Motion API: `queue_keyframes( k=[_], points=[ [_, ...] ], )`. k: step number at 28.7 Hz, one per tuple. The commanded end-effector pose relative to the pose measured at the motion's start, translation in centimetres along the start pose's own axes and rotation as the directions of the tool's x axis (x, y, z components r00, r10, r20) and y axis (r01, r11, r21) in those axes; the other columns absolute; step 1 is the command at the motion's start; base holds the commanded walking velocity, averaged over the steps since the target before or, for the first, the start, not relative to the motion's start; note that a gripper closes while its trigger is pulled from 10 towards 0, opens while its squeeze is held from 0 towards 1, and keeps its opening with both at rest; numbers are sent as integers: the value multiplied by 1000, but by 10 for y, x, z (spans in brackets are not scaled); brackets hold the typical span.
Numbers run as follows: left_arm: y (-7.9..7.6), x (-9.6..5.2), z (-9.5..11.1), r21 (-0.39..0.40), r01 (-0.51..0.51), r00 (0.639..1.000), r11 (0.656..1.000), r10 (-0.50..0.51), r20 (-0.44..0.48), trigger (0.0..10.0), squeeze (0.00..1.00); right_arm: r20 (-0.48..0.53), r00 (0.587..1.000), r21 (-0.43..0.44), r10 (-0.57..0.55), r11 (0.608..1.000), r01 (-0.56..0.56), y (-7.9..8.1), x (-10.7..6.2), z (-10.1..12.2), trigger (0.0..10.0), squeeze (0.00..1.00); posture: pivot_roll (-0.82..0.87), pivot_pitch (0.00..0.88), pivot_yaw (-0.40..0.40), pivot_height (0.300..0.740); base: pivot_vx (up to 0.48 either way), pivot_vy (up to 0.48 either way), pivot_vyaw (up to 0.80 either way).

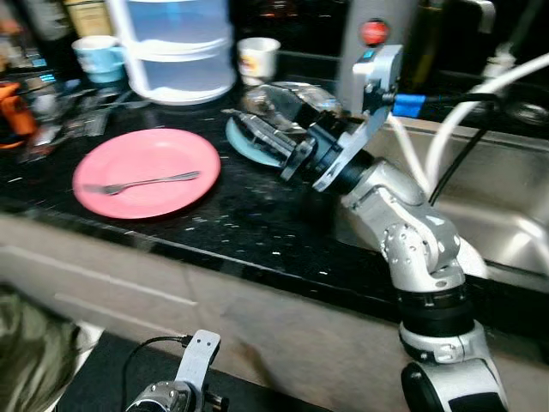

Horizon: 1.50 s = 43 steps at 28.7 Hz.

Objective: Kitchen organization

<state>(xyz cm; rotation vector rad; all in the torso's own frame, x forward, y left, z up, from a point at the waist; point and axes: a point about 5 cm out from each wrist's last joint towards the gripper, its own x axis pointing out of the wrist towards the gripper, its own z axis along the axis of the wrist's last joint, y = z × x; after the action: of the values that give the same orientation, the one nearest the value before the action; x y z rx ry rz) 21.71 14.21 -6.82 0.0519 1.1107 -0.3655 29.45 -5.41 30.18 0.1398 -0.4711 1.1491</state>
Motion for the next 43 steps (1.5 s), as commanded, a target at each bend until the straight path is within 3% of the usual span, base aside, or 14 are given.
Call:
queue_keyframes(
  k=[1,4,12,18,22,28,33,37,40,41,43],
  points=[
    [2,0,-5,-11,-10,1000,1000,10,-3,10000,0,-11,998,0,56,998,-56,10,3,-2,10000,0,-2,107,22,740,0,0,794],
    [2,0,-4,-41,-27,999,999,28,20,10000,0,-17,996,28,92,995,-91,18,7,-9,10000,0,5,107,19,740,0,0,794],
    [4,0,-3,-58,-43,998,997,46,40,10000,0,23,997,89,71,993,-73,19,7,-11,10000,0,8,110,22,740,0,0,792],
    [4,0,-3,-69,-46,997,997,50,54,10000,0,77,993,136,-94,987,83,2,3,-8,10000,0,7,107,29,740,0,0,0],
    [4,0,-3,-74,-46,997,996,50,57,10000,0,108,960,189,-259,953,236,-18,-8,-6,10000,0,4,107,32,740,0,0,0],
    [4,0,-4,-37,-51,998,998,52,33,10000,0,148,944,240,-294,937,254,-24,-18,0,10000,0,-3,109,32,740,-188,0,0],
    [2,0,-4,-31,-49,998,998,50,28,10000,0,271,935,346,-228,930,126,-19,-29,14,10000,0,-4,111,27,740,-335,0,0],
    [2,1,-5,-18,-49,999,999,49,24,10000,0,312,939,359,-148,933,27,-11,-36,20,10000,0,-4,107,22,740,-359,0,0],
    [2,1,-5,-1,-50,999,999,50,21,10000,0,312,950,333,0,937,-109,5,-44,21,10000,0,-4,100,18,740,-377,0,0],
    [1,1,-6,3,-49,999,999,49,19,10000,0,282,952,314,115,927,-205,17,-52,18,10000,0,-5,94,18,740,-375,0,0],
    [1,1,-6,4,-49,999,999,49,18,10000,0,269,950,314,158,918,-242,22,-56,17,10000,0,-5,94,18,740,-375,0,0]
  ],
)
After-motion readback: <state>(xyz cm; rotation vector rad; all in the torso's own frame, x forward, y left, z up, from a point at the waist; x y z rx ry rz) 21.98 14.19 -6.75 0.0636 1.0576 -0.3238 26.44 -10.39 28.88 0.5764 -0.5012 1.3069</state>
